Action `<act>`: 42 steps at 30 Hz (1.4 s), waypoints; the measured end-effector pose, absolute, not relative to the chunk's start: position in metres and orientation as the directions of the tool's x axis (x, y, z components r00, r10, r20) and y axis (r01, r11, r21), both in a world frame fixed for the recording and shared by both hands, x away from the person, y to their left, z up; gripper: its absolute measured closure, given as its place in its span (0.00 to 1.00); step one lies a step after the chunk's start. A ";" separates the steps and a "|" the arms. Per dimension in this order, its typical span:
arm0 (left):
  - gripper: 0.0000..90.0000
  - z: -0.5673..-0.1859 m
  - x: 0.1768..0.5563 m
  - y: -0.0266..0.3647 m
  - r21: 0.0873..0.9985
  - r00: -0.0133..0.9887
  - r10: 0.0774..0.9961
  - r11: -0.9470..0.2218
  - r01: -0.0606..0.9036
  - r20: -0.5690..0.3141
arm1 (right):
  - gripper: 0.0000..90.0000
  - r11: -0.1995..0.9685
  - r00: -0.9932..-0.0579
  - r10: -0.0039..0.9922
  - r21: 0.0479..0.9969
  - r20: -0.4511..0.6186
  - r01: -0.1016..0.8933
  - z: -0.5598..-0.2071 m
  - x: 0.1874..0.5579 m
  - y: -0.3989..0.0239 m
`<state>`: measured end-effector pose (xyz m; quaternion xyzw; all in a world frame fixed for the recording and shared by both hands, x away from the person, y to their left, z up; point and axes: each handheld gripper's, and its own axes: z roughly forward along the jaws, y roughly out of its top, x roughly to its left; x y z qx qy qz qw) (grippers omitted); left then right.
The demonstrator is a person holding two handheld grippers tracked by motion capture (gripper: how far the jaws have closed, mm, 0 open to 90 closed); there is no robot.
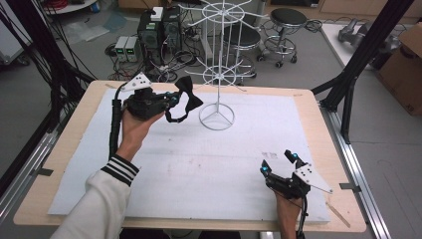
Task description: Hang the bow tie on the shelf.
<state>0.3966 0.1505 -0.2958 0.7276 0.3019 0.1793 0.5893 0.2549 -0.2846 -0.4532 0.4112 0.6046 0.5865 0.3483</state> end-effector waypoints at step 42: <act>0.98 -0.306 0.441 0.124 0.947 0.760 0.638 -0.155 0.280 -0.120 | 0.10 -0.023 -0.421 0.905 0.996 0.058 0.088 -0.453 0.256 -0.285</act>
